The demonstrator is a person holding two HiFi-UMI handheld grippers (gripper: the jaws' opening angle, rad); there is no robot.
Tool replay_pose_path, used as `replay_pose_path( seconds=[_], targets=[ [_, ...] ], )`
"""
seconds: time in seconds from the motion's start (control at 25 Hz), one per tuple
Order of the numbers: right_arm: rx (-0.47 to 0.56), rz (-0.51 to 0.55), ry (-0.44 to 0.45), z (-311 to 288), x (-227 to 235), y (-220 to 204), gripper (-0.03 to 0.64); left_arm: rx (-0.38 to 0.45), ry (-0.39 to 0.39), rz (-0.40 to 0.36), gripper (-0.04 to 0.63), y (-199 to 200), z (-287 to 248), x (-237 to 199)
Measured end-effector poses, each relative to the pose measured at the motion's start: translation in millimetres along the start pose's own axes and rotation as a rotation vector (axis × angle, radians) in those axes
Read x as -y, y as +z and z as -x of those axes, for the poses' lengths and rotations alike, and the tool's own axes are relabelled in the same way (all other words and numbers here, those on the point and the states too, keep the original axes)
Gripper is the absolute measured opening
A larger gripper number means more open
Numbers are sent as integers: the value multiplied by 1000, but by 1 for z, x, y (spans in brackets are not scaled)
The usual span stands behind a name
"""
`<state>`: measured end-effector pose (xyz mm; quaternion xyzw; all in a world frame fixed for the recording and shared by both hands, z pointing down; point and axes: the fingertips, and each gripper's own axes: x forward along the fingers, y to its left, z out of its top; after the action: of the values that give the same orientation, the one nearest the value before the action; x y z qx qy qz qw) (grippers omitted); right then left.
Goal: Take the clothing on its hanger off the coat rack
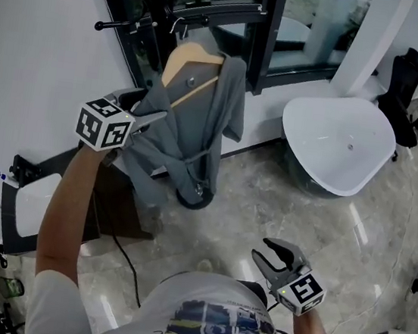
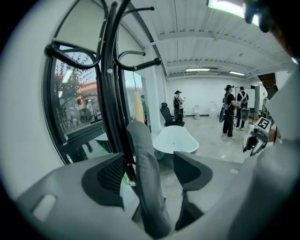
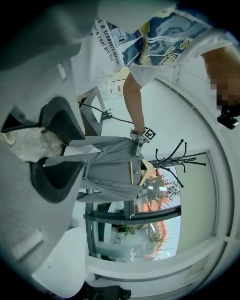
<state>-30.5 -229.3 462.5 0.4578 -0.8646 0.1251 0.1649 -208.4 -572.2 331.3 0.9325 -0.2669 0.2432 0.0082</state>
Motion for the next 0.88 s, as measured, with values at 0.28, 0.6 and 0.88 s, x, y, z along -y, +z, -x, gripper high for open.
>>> replay_pose_path(
  seconds=[0.28, 0.6, 0.88],
  targets=[
    [-26, -24, -24, 7, -7, -11, 146, -136, -92, 31, 313, -13, -24, -4],
    [-43, -34, -23, 12, -15, -26, 146, -135, -86, -17, 25, -13, -31, -4],
    [-16, -52, -27, 22, -17, -24, 146, -141, -45, -14, 8, -15, -30, -5]
  ],
)
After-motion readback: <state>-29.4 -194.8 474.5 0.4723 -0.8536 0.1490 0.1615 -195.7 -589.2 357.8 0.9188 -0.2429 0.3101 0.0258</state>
